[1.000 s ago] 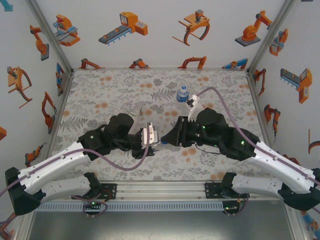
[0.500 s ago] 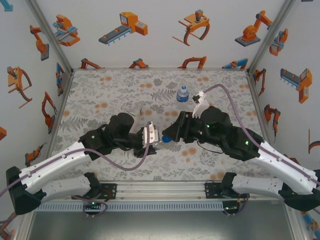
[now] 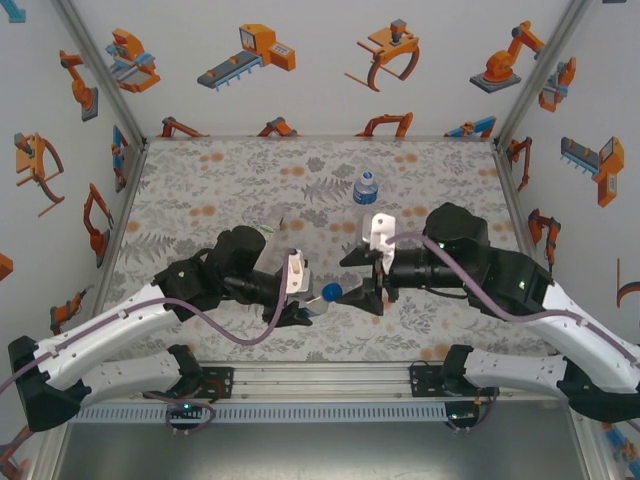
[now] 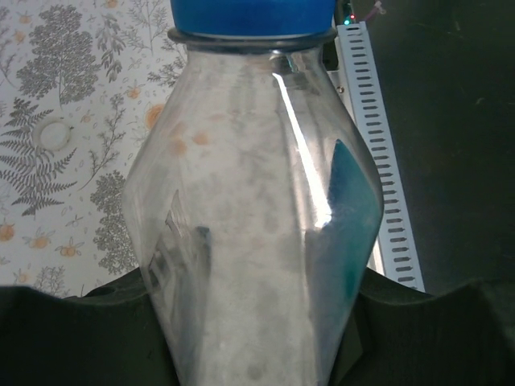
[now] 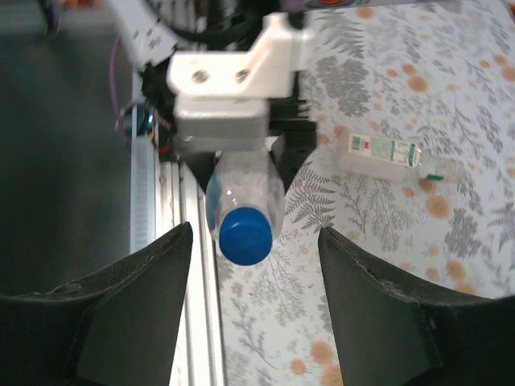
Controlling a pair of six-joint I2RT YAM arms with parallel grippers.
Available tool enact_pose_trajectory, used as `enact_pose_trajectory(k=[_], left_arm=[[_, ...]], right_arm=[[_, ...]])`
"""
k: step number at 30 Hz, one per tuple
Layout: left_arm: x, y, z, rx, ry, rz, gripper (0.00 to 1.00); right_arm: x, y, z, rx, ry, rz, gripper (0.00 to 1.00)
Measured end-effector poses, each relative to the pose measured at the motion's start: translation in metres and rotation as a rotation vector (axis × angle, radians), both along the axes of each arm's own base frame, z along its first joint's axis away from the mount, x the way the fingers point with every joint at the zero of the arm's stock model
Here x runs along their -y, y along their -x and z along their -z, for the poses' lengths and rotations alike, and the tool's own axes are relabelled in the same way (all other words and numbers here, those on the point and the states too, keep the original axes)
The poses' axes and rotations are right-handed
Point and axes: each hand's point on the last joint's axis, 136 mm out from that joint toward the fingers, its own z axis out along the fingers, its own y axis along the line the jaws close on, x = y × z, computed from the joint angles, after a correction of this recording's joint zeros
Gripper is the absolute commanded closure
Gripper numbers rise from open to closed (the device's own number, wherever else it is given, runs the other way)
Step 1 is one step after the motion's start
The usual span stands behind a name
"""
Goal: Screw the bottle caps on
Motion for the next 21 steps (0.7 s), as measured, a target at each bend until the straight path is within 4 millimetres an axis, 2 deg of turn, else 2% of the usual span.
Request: enact_pose_trajectory(k=[3, 6, 14, 21], left_arm=[[-0.001, 0.003, 0.000, -0.010, -0.001, 0.011, 1.00], [-0.001, 0.004, 0.000, -0.016, -0.002, 0.017, 1.00], [-0.003, 0.005, 0.003, -0.025, -0.015, 0.017, 1.00], [-0.004, 0.006, 0.001, -0.023, -0.012, 0.017, 1.00]], right_arm=[[-0.004, 0.011, 0.006, 0.076, 0.021, -0.105, 0.41], [-0.008, 0.015, 0.014, 0.119, 0.042, -0.169, 0.46], [-0.015, 0.016, 0.031, 0.154, 0.091, -0.226, 0.61], [-0.015, 0.017, 0.034, 0.157, 0.093, -0.236, 0.56]])
